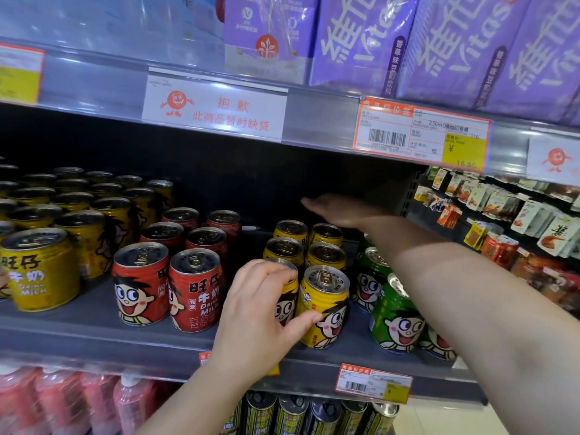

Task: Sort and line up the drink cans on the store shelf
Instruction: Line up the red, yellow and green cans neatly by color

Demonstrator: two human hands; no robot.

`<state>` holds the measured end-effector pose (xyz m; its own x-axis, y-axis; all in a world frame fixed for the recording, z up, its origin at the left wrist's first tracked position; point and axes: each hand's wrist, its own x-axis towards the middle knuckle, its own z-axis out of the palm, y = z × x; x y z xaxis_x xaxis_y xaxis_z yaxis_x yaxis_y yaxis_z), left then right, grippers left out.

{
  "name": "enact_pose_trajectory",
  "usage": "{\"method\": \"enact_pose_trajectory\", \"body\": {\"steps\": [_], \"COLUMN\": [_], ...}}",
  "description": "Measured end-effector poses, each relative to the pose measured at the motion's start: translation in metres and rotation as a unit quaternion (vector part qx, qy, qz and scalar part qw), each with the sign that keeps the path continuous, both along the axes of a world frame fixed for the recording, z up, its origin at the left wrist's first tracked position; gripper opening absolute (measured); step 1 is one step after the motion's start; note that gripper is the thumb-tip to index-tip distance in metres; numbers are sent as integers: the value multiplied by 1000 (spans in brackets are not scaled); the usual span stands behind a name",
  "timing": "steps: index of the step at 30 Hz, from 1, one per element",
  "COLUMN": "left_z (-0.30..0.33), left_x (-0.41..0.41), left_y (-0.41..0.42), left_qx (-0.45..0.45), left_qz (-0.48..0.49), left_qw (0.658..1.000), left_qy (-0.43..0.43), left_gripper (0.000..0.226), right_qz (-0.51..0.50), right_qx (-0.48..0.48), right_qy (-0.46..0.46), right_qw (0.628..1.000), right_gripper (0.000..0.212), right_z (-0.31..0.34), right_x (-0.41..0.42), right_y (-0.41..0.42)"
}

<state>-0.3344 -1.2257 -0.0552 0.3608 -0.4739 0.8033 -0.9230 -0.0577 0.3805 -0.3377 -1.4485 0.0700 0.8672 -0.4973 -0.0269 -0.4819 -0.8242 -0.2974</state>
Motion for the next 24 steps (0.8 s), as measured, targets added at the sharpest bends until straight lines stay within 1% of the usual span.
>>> {"method": "enact_pose_trajectory", "body": {"steps": [2, 4, 8, 11, 20, 24], "left_z": [0, 1, 2, 3, 2, 6], "left_x": [-1, -1, -2, -3, -2, -1], "left_y": [0, 0, 0, 1, 1, 5], "left_qx": [2, 2, 5, 8, 17, 39], "left_qz": [0, 0, -1, 0, 5, -2], "left_qw": [1000, 1000, 1000, 1000, 1000, 999], "left_qy": [-1, 0, 7, 10, 10, 18], "left_gripper": [59, 59, 60, 60, 60, 61], "right_qz": [-61, -96, -67, -54, -48, -65], "right_qx": [-86, -128, -73, -76, -97, -104], "right_qy": [48, 81, 58, 51, 81, 88], "right_qw": [993, 984, 993, 994, 991, 989], "right_gripper": [70, 66, 54, 48, 46, 48], "right_z": [-4, -11, -20, -22, -19, -10], "right_x": [-13, -23, -21, -20, -30, -38], "right_y": [-13, -20, -14, -12, -1, 10]}}
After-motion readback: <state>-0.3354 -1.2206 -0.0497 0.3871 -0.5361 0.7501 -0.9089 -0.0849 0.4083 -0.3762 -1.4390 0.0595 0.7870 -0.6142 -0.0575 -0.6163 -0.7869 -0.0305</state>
